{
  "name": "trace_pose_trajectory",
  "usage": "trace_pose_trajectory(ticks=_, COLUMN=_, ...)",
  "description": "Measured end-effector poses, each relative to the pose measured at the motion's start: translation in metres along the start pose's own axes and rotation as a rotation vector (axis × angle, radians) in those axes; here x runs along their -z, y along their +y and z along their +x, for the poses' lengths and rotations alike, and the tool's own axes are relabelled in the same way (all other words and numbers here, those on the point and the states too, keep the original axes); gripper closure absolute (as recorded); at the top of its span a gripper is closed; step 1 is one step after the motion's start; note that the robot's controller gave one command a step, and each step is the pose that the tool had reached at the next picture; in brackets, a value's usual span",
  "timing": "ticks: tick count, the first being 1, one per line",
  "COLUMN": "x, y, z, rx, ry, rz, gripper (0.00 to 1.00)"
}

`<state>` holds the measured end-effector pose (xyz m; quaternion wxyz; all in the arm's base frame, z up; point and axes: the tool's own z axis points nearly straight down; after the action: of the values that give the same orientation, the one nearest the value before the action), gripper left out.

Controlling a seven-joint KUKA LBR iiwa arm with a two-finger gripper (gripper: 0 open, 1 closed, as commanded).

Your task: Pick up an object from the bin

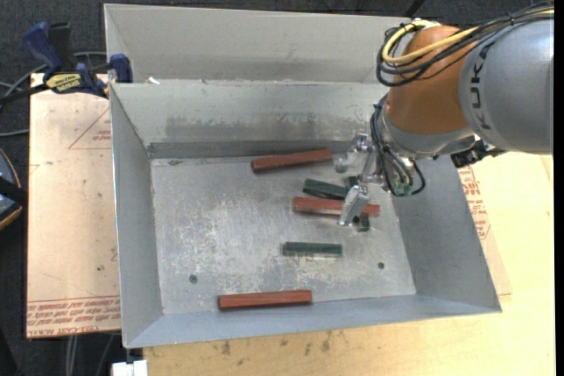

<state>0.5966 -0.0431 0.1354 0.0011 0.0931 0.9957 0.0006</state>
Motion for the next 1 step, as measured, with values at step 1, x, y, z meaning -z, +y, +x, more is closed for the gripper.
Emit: trace_pose_trajectory(ticks=1, x=-0.0629, y=-0.0050, z=-0.0101, rx=-0.068, ry=-0.002, rz=-0.002, gripper=0.00)
